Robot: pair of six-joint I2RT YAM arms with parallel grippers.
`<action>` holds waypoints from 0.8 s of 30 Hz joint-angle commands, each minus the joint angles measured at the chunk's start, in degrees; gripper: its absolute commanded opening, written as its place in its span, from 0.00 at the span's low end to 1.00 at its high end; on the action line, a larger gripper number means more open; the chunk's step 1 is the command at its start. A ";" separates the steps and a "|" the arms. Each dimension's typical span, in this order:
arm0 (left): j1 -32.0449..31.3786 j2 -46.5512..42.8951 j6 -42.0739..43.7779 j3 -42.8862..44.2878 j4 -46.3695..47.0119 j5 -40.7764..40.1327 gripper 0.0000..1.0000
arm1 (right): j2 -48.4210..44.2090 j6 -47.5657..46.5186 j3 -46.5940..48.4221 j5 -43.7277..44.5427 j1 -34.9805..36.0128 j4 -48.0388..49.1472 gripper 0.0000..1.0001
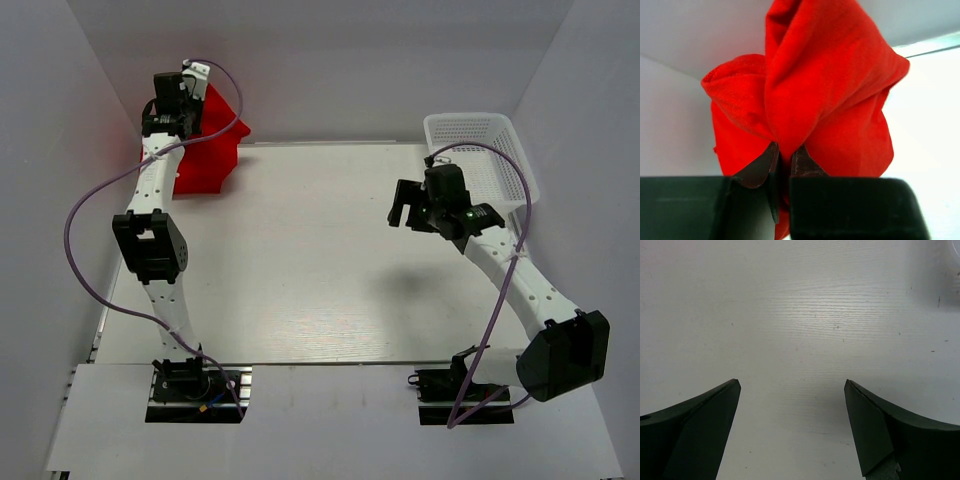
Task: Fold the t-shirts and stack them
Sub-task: Neatly place the folded tshirt to the corner
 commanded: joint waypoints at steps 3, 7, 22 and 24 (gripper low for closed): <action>3.99 -0.32 -3.68 0.06 4.38 0.67 0.00 | 1.78 1.07 3.67 -1.05 0.15 1.30 0.90; 6.80 2.23 -5.00 -0.99 6.05 2.78 0.00 | 3.27 1.08 4.81 -1.14 -0.03 1.21 0.90; 10.06 9.36 -8.69 3.40 9.91 -11.18 1.00 | 7.93 0.72 8.68 -0.08 -0.03 -0.10 0.90; 10.67 8.22 -9.75 4.19 9.22 -11.80 1.00 | 8.02 1.07 8.86 -0.52 0.06 -0.02 0.90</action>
